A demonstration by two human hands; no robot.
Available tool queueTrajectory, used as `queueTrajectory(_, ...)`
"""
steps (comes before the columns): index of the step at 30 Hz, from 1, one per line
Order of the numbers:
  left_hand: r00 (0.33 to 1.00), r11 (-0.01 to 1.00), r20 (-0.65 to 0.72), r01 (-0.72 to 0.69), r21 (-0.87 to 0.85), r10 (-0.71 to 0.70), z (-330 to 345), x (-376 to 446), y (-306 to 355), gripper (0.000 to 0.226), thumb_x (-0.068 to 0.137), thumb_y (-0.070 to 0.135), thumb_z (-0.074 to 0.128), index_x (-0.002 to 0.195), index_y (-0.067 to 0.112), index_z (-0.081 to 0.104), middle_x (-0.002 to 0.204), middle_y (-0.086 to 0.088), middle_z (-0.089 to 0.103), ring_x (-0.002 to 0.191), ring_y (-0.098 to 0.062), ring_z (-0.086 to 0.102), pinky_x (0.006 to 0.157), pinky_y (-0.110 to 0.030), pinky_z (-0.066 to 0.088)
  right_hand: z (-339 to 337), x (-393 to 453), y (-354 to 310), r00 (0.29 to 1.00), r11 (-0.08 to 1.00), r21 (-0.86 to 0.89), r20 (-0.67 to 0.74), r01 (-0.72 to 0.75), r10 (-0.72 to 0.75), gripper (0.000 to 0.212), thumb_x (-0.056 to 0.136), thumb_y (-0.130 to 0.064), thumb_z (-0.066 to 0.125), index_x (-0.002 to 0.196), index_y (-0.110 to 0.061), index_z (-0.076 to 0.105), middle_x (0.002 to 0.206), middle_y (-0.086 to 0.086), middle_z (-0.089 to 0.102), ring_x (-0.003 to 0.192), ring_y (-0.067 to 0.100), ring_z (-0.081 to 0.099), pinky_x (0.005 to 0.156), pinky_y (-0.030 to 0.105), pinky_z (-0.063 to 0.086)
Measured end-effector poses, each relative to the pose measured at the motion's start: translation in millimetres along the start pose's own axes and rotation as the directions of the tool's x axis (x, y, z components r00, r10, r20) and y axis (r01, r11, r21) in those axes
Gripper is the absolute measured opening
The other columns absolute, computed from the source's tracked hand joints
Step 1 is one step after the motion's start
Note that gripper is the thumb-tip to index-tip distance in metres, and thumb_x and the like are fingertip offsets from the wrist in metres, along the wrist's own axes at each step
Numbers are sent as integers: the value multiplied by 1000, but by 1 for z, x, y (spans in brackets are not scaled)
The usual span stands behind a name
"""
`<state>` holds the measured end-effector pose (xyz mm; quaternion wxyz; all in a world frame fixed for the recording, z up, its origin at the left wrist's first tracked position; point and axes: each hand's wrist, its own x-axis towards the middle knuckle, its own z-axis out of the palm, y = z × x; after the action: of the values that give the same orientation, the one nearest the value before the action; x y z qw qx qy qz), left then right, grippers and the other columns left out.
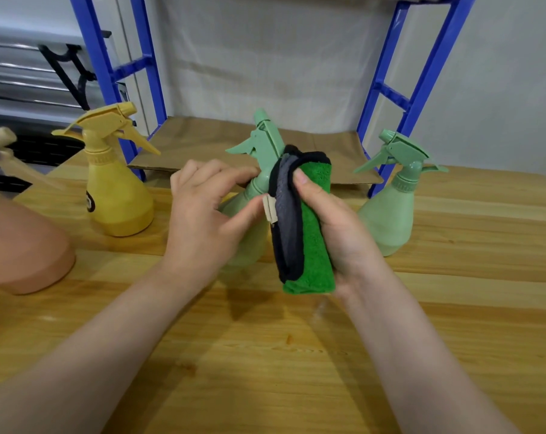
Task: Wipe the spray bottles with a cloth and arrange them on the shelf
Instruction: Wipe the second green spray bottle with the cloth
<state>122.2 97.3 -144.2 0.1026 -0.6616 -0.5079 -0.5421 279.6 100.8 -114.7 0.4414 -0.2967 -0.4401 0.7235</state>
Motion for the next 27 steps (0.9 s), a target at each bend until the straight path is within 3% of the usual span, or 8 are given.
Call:
queueTrajectory(6,999,999,25,40,-1,-40,2,0,-1,38,83,47,60,105,17,71,91,17,54,88,-12,46,82,-35,31,0,3,3,1000,990,139,1,-16,16,19,70,-30,67,72,-14,79,71,5,71,56,15,66,53,22,53)
queueTrajectory(11,996,999,82,46,23,-48,5,-2,-1,34,83,48,58,103,24,70,100,22,57,93,-12,48,83,-31,28,-1,5,6,996,998,51,-87,41,-36,25,78,-30,71,94,-11,74,82,9,73,68,20,69,67,30,57)
queueTrajectory(15,991,999,133,7,35,-12,4,-4,-2,36,87,49,56,112,27,68,109,17,61,100,-16,53,86,-29,27,-6,1,-6,986,996,-65,-149,69,-78,18,90,-25,64,93,-9,72,78,9,73,66,20,69,67,31,58)
queueTrajectory(20,986,999,160,35,21,-38,0,-4,0,35,95,47,48,119,28,64,112,12,61,105,-9,50,89,-27,26,-20,-2,-25,973,984,-172,-218,33,-71,18,92,-24,63,95,-9,72,83,11,74,72,24,70,69,33,58)
queueTrajectory(27,983,999,181,33,-5,-31,4,-8,-2,31,98,42,43,117,28,63,111,15,59,106,-4,48,90,-29,27,-52,-24,-48,945,982,-189,-323,-15,-48,18,90,-26,63,98,-13,72,86,7,74,73,23,70,73,35,56)
